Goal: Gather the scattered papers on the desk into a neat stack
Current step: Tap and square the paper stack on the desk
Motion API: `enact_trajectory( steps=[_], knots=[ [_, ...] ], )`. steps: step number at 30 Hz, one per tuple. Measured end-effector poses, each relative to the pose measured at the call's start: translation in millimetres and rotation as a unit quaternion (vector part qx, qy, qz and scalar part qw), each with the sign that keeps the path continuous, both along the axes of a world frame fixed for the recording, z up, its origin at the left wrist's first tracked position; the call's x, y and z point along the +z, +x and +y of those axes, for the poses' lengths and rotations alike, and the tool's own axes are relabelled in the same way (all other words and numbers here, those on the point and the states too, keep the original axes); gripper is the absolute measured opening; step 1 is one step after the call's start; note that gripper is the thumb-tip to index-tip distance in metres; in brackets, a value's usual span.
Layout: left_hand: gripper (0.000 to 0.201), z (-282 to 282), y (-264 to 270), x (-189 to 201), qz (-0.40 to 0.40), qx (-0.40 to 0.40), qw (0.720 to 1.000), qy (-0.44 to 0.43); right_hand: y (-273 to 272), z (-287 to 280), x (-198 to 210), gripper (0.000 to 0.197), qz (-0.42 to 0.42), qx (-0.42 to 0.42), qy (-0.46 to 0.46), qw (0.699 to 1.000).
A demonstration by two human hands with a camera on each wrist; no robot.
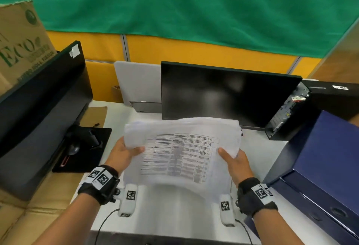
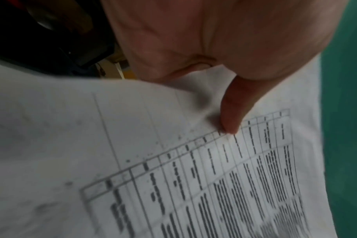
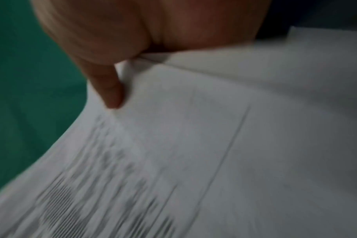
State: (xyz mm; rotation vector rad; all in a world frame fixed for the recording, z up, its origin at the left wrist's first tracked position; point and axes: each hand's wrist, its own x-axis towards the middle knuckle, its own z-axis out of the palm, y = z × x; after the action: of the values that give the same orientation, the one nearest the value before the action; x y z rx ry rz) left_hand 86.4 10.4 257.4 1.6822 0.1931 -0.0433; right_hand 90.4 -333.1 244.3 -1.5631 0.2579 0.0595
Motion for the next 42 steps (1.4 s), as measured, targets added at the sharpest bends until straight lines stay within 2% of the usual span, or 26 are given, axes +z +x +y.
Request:
enact_trajectory(
  steps=[2, 4, 5, 9, 12, 16, 18, 20, 24, 27, 31, 35, 39, 42],
  knots=[
    [0.027, -6, 2, -17, -0.003, 0.014, 0.998, 0.061, -3, 4, -11, 0.018, -0.005, -0.031, -0.034, 0.999],
    [0.023, -9, 3, -37, 0.025, 0.008, 0.992, 0.127, -11, 9, -25, 0.027, 0.005, -0.035, -0.036, 0.999],
    [0.023, -10, 2, -46, 0.044, 0.006, 0.99, 0.131, -15, 10, -32, 0.031, 0.006, -0.024, -0.052, 0.998],
    [0.023, -18, -8, -57, 0.035, 0.035, 0.995, 0.092, -24, 12, -38, 0.03, -0.004, 0.001, -0.114, 0.993],
    [0.025, -19, -8, -54, 0.023, 0.038, 0.996, 0.082, -22, 13, -33, 0.028, -0.003, -0.011, -0.113, 0.994],
    [0.03, -21, -7, -45, -0.031, 0.051, 0.998, -0.009, -21, 16, -16, 0.036, -0.038, -0.047, -0.09, 0.994],
    [0.023, -23, -4, -43, -0.049, 0.07, 0.996, -0.024, -19, 21, -7, 0.025, -0.065, -0.081, -0.101, 0.989],
    [0.011, -23, 0, -45, -0.047, 0.09, 0.995, -0.011, -14, 24, -4, 0.015, -0.082, -0.11, -0.112, 0.984],
    [0.001, -23, 2, -50, -0.029, 0.102, 0.994, 0.025, -8, 25, -10, 0.01, -0.061, -0.128, -0.127, 0.982],
    [0.002, -23, 2, -49, -0.02, 0.103, 0.994, 0.018, -8, 21, -14, 0.01, -0.068, -0.13, -0.135, 0.98],
    [0.003, -22, 4, -52, -0.024, 0.101, 0.993, 0.054, -8, 19, -14, 0.012, -0.066, -0.126, -0.146, 0.979],
    [0.014, -26, 4, -48, -0.025, 0.069, 0.997, 0.026, -9, 24, -12, 0.01, -0.065, -0.11, -0.156, 0.979],
    [0.001, -29, 7, -48, -0.03, 0.057, 0.996, 0.054, -7, 24, -13, 0.011, -0.059, -0.125, -0.165, 0.977],
    [0.004, -26, 11, -52, -0.03, 0.071, 0.996, 0.043, -7, 22, -12, 0.015, -0.051, -0.127, -0.168, 0.976]
  ],
)
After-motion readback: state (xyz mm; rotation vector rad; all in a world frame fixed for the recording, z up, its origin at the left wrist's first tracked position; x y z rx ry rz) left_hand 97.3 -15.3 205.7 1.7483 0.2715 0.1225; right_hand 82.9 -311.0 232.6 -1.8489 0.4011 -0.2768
